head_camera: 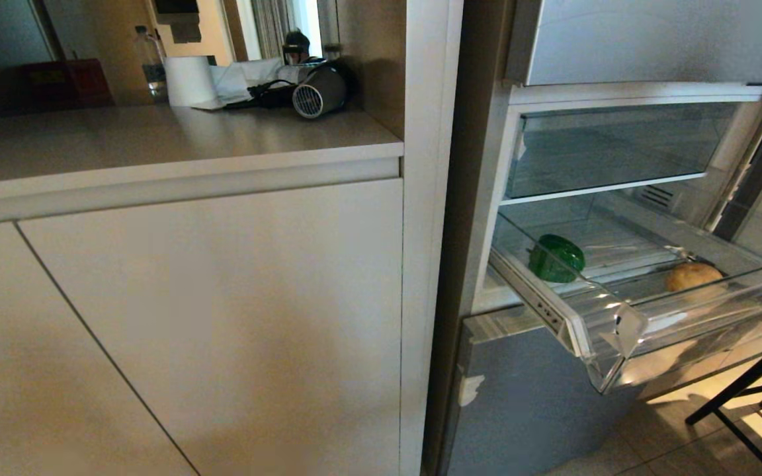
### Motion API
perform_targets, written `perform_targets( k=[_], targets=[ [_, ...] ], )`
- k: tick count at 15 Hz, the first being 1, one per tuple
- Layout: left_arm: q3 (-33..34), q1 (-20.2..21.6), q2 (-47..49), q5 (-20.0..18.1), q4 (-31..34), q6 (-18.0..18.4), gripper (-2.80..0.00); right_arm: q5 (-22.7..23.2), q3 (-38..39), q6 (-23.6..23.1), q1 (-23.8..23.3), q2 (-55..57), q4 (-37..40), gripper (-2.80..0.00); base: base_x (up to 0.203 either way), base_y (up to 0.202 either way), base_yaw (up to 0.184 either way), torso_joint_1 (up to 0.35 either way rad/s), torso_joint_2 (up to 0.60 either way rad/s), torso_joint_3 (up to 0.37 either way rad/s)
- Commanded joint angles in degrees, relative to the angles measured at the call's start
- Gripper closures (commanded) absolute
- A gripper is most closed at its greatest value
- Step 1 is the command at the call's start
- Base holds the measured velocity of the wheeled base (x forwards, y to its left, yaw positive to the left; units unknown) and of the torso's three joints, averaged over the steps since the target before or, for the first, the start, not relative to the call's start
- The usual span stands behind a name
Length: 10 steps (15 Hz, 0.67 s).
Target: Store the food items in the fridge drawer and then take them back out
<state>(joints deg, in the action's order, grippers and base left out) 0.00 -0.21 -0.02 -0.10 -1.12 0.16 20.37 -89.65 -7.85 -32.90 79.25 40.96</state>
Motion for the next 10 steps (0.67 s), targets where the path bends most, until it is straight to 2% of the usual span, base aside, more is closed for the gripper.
perform_targets(
  k=[1, 3, 5, 8, 9, 10],
  targets=[
    [0.53, 0.03, 0.02, 0.01, 0.06, 0.02, 0.0, 0.23, 7.78, 1.55, 0.01, -16.22, 0.16, 0.0, 0.0, 0.0, 0.0, 0.0, 0.0, 0.0],
    [0.53, 0.03, 0.02, 0.01, -0.02, 0.02, 0.0, 0.38, 15.6, 2.19, 0.26, -28.95, 0.06, 0.0, 0.0, 0.0, 0.0, 0.0, 0.0, 0.0],
    [0.53, 0.03, 0.02, 0.01, -0.02, 0.02, 0.0, -1.03, 24.47, 2.72, 3.69, -41.05, -0.41, 0.0, 0.0, 0.0, 0.0, 0.0, 0.0, 0.0],
    [0.53, 0.03, 0.02, 0.01, -0.02, 0.02, 0.0, -10.46, 40.03, 4.81, 19.35, -55.7, -3.84, 0.0, 0.0, 0.0, 0.0, 0.0, 0.0, 0.0],
    [0.53, -0.06, 0.02, 0.01, -0.02, 0.02, 0.0, -13.43, 46.12, 5.65, 22.56, -58.77, -8.5, 0.0, 0.0, 0.0, 0.0, 0.0, 0.0, 0.0],
    [0.53, -0.02, 0.02, 0.01, -0.02, -0.02, 0.0, -16.6, 52.69, 6.58, 24.47, -60.4, -16.36, 0.0, 0.0, 0.0, 0.0, 0.0, 0.0, 0.0]
  ],
)
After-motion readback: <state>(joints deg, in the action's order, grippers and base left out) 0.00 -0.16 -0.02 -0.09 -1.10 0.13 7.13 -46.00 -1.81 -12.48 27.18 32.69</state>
